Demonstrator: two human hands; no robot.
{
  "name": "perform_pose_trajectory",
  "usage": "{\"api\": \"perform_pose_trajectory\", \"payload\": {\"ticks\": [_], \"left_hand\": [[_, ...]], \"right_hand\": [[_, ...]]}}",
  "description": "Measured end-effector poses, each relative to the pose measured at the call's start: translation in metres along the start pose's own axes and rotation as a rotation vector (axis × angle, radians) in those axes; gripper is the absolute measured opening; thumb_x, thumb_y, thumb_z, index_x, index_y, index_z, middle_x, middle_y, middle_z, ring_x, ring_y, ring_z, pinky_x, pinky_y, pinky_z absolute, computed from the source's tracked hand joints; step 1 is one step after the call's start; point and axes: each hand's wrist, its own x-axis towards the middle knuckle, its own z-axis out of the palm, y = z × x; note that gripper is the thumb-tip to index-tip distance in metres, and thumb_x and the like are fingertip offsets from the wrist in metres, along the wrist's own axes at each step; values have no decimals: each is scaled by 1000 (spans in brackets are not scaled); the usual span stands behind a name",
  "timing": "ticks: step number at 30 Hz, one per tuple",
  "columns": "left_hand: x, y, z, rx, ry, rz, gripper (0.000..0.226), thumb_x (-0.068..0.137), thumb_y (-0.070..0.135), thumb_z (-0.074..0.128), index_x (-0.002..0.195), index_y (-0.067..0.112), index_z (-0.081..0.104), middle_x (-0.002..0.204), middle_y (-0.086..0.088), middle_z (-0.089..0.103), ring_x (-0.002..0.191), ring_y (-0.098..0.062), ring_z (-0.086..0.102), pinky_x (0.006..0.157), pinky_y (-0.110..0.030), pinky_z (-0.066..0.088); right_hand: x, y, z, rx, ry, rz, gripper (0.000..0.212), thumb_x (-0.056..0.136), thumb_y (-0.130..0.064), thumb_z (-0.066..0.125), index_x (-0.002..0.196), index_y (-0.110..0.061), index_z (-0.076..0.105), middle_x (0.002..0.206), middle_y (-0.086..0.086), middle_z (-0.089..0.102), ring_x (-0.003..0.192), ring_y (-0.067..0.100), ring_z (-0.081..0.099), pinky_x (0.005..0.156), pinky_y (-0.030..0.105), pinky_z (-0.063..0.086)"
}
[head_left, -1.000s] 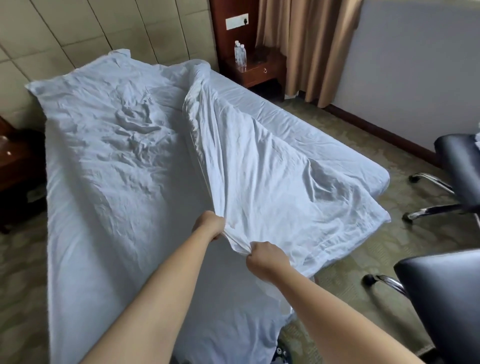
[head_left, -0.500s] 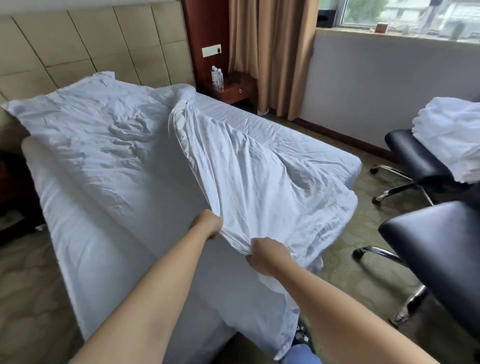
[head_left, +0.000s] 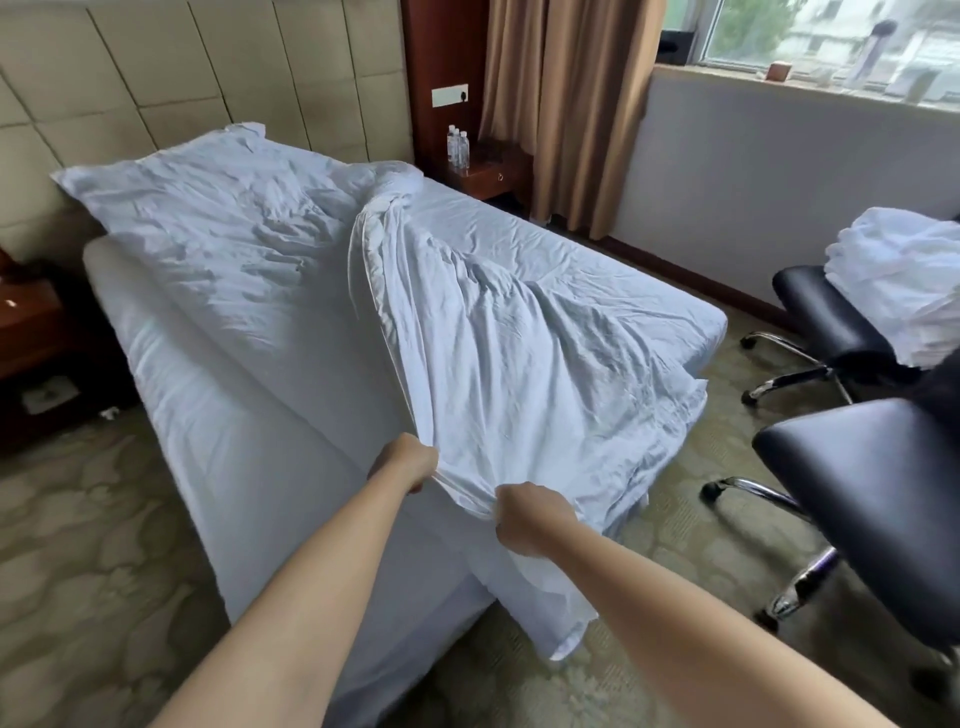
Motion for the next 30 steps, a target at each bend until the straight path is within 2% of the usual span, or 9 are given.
{"api": "perform_pose_trajectory", "payload": {"ticks": [2,5,12,14,16,18,22,25,30], "left_hand": [[-4,15,-3,-92,-10,-10,20,79,12,46,87,0,60,83,-26,68,62,-30,67,56,-26,41],[-24,52,-21,-223,37,35,14,82,8,48,70,2,55,62,-18,57,46,-23,54,44,-19,38],[-74,111,-49,-451,53,163,24,90,3,39,68,12,38,58,-7,38,43,-15,33,34,-5,24],[-71,86,-25,-362,48,149,19,87,5,43,69,11,43,58,-9,43,44,-17,40,35,-7,27],[-66,43,16,-241,48,93,11,82,11,49,79,6,58,67,-17,58,52,-24,56,40,-13,35],[-64,-5,57,-155,-17,-9,24,79,15,49,94,2,63,78,-21,65,55,-26,59,44,-18,39],[-83,-32,80,-87,-184,-146,16,83,8,42,68,9,46,57,-10,49,41,-19,45,41,-19,38],[-77,1,57,-147,-184,-94,23,90,8,41,67,11,41,54,-7,46,28,-12,41,33,-10,30],[-90,84,14,-683,-91,120,26,93,20,53,69,15,46,45,-4,43,27,-10,40,33,-9,30]], "right_hand": [[-9,11,-25,-74,45,-27,28,82,-7,46,108,-9,57,113,14,60,101,33,60,76,32,43],[-20,26,-82,-199,303,-14,33,82,-11,50,114,-13,59,115,13,63,106,32,62,82,32,47],[-57,40,-125,-371,935,49,24,71,-3,61,94,-10,61,84,10,68,72,31,68,58,29,46],[-63,46,-101,-252,686,18,30,79,-6,53,109,-11,58,101,13,67,90,34,66,70,33,48],[-66,50,-58,-124,249,27,35,82,-10,53,117,-13,55,117,14,62,108,33,61,82,34,48],[-71,50,-5,-62,-51,20,36,80,-9,55,116,-11,54,119,14,59,110,32,59,84,33,48],[-65,56,40,-124,-185,1,32,82,-12,52,114,-11,55,117,11,59,110,31,58,87,36,51],[-57,62,-5,-131,129,40,28,82,-9,51,110,-12,57,115,12,61,107,32,60,80,33,47],[-62,66,-88,-4,924,90,23,79,-3,49,99,-8,58,98,13,63,88,36,62,62,34,33]]}}
